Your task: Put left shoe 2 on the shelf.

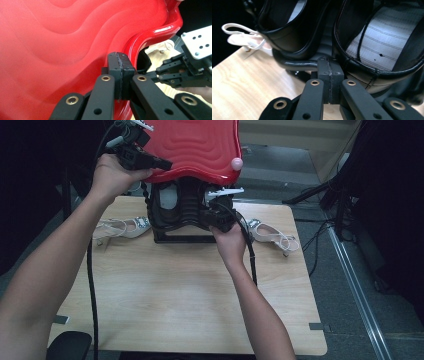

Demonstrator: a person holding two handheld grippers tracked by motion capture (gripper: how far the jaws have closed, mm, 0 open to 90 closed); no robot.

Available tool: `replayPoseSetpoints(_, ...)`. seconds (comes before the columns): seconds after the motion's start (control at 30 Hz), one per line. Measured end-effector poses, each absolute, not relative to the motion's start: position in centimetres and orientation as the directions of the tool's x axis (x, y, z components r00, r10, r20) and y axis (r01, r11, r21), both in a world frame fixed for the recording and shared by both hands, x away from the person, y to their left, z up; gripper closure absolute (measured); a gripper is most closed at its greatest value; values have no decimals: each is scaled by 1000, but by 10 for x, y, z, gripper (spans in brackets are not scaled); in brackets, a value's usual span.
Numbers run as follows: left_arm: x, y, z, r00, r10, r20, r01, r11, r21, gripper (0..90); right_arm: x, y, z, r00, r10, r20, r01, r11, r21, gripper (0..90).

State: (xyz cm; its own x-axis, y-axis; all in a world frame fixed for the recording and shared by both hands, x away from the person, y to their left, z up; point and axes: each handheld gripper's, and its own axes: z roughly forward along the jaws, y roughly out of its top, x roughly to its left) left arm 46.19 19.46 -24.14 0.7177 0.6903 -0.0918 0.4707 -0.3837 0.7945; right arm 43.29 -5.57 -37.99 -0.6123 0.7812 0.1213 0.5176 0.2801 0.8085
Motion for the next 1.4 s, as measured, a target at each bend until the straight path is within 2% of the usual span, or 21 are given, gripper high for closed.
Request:
replayPoseSetpoints(0.17, 462, 194, -241, 715, 693, -92, 473, -383, 794, 900, 439, -53, -385, -608, 782, 139, 546, 285, 788, 900)
replayPoseSetpoints(0.53, 461, 196, -237, 707, 699, -110, 488, -369, 791, 888, 413, -67, -380, -660, 730, 174, 525, 284, 803, 900)
replayPoseSetpoints(0.57, 461, 197, -235, 709, 694, -124, 490, -359, 795, 830, 410, -69, -380, -668, 720, 185, 523, 279, 805, 890)
replayPoseSetpoints(0.6, 460, 199, -233, 711, 691, -134, 495, -355, 793, 812, 407, -71, -380, -673, 714, 194, 525, 275, 805, 879)
replayPoseSetpoints(0.73, 451, 204, -229, 729, 669, -142, 485, -359, 797, 763, 396, -80, -381, -693, 687, 220, 523, 268, 809, 807)
replayPoseSetpoints(0.97, 428, 216, -228, 747, 648, -146, 463, -350, 814, 674, 376, -94, -389, -743, 638, 200, 483, 305, 821, 663)
replayPoseSetpoints(1.4, 383, 231, -255, 761, 635, -134, 449, -365, 816, 578, 349, -124, -410, -765, 599, 236, 492, 307, 815, 576)
